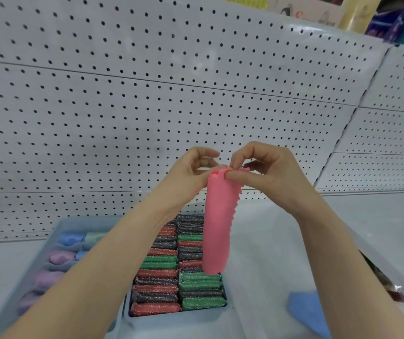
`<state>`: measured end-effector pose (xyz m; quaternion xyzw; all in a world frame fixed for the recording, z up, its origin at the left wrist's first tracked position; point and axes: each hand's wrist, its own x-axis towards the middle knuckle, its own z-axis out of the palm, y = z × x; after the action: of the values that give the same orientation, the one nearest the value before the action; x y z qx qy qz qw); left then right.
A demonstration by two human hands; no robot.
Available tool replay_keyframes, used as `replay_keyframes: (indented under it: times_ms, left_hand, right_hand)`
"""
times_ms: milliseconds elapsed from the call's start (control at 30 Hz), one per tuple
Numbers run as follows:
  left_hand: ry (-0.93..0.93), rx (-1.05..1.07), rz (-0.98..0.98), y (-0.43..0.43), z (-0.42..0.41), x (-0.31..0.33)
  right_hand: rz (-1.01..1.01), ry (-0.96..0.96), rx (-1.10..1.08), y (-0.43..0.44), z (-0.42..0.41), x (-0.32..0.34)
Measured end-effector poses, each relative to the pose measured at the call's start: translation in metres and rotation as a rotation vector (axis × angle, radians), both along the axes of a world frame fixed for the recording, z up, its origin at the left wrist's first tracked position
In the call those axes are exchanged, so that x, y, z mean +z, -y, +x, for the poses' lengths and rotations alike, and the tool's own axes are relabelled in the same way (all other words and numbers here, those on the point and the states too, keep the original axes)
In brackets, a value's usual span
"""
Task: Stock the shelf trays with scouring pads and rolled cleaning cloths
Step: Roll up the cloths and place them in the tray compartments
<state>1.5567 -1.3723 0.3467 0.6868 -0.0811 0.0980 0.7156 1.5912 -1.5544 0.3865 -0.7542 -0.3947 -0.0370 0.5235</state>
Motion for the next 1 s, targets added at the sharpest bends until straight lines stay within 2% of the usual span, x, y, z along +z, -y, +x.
replay_keyframes:
  times_ms: [67,133,233,333,433,500,567,633,800,1000]
  left_hand:
    - [-0.072,-0.019,-0.041,0.0,-0.008,-0.008]
    - [-0.131,-0.048,-0.004,0.002,-0.016,-0.02]
    - [-0.112,-0.017,0.138,0.01,-0.022,-0.043]
    - [-0.137,0.03,0.089,0.012,-0.021,-0.058]
    - [-0.165,-0.006,-0.016,0.009,-0.021,-0.059]
    - [-0.177,-0.039,-0.103,0.005,-0.021,-0.059]
    - [-0.184,-0.039,-0.143,0.0,-0.021,-0.059]
    - [-0.17,-0.039,-0.111,-0.001,-0.021,-0.059]
    - [-0.094,0.006,0.065,0.005,-0.022,-0.059]
    - [-0.047,0.034,-0.104,0.01,-0.02,-0.039]
  right_hand:
    - [0.054,-0.031,-0.043,-0.002,0.003,-0.002]
    - [0.112,-0.055,-0.104,-0.004,0.005,-0.003]
    - [0.195,-0.093,-0.17,-0.012,0.008,-0.003]
    - [0.251,-0.126,-0.225,-0.017,0.011,-0.004]
    - [0.208,-0.26,-0.308,-0.013,0.015,-0.014]
    - [0.126,-0.442,-0.312,-0.006,0.014,-0.027]
    - [0.014,-0.515,-0.28,-0.002,0.009,-0.043]
    - [0.008,-0.494,-0.245,-0.003,0.004,-0.054]
    - [0.173,-0.379,-0.214,-0.007,0.003,-0.044]
    - [0.168,-0.239,-0.149,-0.008,0.002,-0.04]
